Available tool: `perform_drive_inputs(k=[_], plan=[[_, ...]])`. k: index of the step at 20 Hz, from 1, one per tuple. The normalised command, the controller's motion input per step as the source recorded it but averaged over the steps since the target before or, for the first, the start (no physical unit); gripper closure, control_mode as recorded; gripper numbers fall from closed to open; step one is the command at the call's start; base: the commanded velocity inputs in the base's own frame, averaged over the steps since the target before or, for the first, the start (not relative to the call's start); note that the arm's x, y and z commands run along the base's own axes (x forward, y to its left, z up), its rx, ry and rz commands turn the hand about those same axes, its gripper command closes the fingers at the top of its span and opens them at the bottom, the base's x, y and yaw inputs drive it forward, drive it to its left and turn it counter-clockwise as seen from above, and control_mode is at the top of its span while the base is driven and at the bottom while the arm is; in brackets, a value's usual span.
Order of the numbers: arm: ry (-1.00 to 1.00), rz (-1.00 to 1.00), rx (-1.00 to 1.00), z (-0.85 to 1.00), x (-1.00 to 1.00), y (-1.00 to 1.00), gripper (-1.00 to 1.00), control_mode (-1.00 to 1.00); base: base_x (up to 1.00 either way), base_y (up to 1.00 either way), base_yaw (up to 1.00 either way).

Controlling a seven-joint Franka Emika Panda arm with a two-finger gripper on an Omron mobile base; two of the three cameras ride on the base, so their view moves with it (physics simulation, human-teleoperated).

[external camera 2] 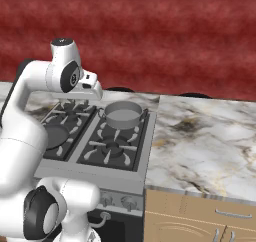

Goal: Move the pot and pan from the stove into the sink.

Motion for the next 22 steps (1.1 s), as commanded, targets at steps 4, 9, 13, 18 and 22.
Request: perform_drive_inputs(k=[4,9,13,18,22], plan=[[0.0,0.0,0.0,0.0,0.0,0.0,-1.0,-1.0,0.0,0.0,0.0],[0.0,0.0,0.0,0.0,0.0,0.0,-1.0,-1.0,0.0,0.0,0.0],[0.0,0.0,0.0,0.0,-0.01,0.0,-1.0,-1.0,0.0,0.0,0.0],[-0.01,0.01,0.0,0.0,-0.24,0.02,-1.0,-1.0,0.0,0.0,0.0],[-0.04,0.05,0.0,0.0,-0.5,0.09,-1.0,-1.0,0.0,0.0,0.0]])
